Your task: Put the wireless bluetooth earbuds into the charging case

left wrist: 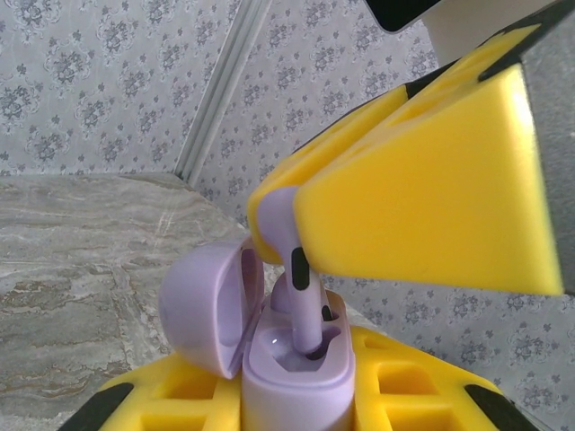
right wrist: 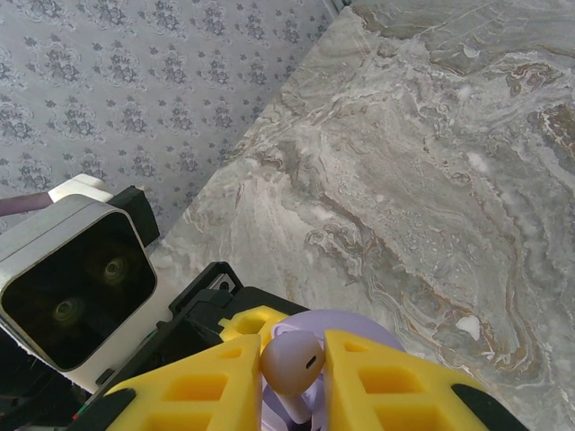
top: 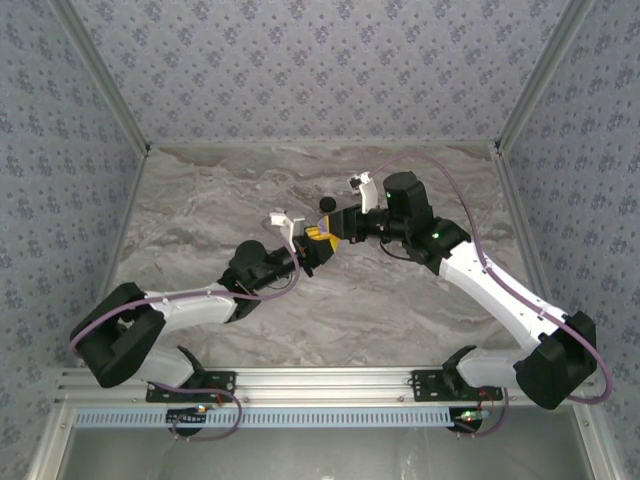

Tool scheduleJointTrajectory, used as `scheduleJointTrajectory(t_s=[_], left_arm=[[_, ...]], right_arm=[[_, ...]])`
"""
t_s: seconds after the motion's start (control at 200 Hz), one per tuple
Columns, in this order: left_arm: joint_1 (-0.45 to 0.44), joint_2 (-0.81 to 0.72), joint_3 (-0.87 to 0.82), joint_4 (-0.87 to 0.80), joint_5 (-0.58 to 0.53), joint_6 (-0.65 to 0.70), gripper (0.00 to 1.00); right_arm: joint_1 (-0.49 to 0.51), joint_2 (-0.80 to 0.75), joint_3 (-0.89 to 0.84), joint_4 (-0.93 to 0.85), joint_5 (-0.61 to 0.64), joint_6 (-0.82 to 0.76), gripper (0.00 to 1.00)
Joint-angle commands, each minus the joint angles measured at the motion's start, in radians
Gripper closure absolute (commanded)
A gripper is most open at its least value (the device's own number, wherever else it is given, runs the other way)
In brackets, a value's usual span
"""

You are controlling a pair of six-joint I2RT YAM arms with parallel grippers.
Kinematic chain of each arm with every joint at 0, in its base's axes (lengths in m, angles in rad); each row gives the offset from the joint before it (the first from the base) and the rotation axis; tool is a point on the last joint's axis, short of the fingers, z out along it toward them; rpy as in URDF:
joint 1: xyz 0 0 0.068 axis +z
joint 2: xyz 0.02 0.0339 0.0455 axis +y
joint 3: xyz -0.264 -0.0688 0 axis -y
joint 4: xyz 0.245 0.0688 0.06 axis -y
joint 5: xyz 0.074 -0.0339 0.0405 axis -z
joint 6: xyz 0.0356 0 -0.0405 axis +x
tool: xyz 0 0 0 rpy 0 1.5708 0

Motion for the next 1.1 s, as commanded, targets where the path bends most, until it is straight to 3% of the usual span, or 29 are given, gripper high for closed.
scheduleJointTrajectory(t_s=[0.0, 1.094], left_arm=[[-0.006, -0.042, 0.025, 0.034, 0.004, 0.005, 0.77], [-0.006, -0.083, 0.02, -0.03, -0.006, 0.041, 0.77]], right_arm=[[0.01, -0.015, 0.023, -0.036, 0.007, -0.024, 0.77], [0.021, -0.029, 0.029, -0.078, 0.024, -0.052, 0.71]])
